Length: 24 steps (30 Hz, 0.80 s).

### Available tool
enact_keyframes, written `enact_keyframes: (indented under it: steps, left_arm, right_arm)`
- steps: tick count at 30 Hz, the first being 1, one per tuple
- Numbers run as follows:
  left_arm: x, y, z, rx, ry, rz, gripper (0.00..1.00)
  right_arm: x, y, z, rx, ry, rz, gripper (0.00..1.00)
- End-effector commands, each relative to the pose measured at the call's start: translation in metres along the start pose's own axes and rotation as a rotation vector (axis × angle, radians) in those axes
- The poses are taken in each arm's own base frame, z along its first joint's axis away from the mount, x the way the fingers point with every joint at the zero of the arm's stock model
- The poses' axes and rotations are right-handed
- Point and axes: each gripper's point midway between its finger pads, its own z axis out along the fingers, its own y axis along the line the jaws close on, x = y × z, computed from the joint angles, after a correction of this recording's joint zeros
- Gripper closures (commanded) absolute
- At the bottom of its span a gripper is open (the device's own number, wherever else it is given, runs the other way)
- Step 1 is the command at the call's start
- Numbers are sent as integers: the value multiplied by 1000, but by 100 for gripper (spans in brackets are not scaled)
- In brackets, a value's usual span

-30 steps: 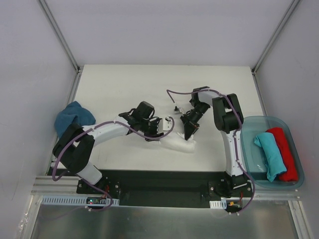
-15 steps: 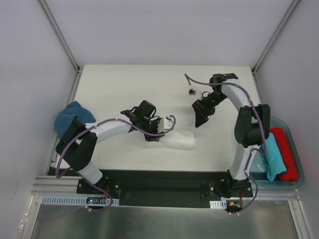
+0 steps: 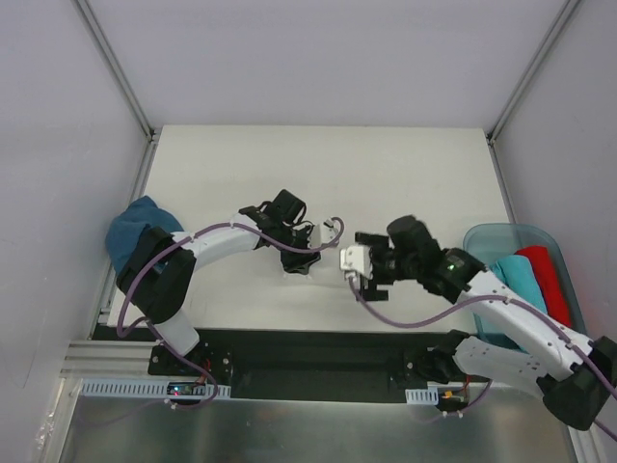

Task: Roll the t-shirts
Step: Roll the T-shirt to the center of the board.

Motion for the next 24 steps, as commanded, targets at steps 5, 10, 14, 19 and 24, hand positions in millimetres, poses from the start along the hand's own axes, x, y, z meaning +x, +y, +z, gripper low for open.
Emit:
enact_keyframes:
  steps: [5, 10, 14, 19, 24]
  left_arm:
    - [31, -21, 6, 89, 116, -133, 55]
    - [32, -21, 7, 92, 124, -139, 55]
    - [32, -20, 7, 92, 126, -139, 55]
    - [32, -20, 8, 98, 132, -144, 55]
    - [32, -21, 9, 113, 138, -144, 55]
  right_arm:
    - [31, 11, 58, -13, 101, -121, 4]
    - [22, -6, 85, 6, 91, -129, 4]
    - [22, 0, 100, -32, 87, -134, 4]
    - [35, 10, 122, -72, 100, -136, 4]
    - [48, 4, 137, -28, 129, -166, 4]
